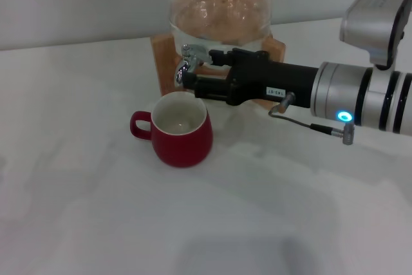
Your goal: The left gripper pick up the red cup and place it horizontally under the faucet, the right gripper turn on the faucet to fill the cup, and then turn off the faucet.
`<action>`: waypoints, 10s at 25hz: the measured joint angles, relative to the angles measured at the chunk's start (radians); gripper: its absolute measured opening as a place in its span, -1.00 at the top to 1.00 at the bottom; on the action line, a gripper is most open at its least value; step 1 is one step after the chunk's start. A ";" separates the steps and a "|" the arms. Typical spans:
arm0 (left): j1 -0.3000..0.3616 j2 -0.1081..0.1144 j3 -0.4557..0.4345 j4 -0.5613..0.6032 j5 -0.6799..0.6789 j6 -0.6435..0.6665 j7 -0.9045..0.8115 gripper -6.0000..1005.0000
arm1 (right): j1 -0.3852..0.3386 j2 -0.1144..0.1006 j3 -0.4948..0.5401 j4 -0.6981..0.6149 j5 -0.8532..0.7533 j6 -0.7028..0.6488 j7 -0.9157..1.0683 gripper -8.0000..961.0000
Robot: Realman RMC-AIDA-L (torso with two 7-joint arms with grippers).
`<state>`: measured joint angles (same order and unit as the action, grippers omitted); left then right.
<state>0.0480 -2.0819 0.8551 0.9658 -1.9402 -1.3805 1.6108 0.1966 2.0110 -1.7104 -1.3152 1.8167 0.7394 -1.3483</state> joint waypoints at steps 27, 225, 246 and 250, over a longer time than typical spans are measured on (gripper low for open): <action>0.029 -0.003 -0.002 0.005 -0.005 -0.011 -0.005 -0.66 | -0.022 -0.004 -0.007 -0.019 -0.001 0.108 -0.010 -0.63; 0.016 -0.003 -0.084 0.181 0.187 -0.022 -0.011 -0.67 | -0.153 -0.001 -0.143 -0.237 -0.126 -0.137 0.060 -0.62; 0.024 -0.004 -0.084 0.183 0.187 -0.035 -0.015 -0.67 | -0.129 0.000 -0.195 -0.190 -0.126 -0.265 0.052 -0.63; 0.026 -0.004 -0.084 0.183 0.187 -0.036 -0.015 -0.67 | -0.128 0.000 -0.195 -0.190 -0.126 -0.282 0.051 -0.63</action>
<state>0.0735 -2.0863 0.7716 1.1486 -1.7527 -1.4166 1.5956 0.0691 2.0110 -1.9053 -1.5050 1.6905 0.4575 -1.2972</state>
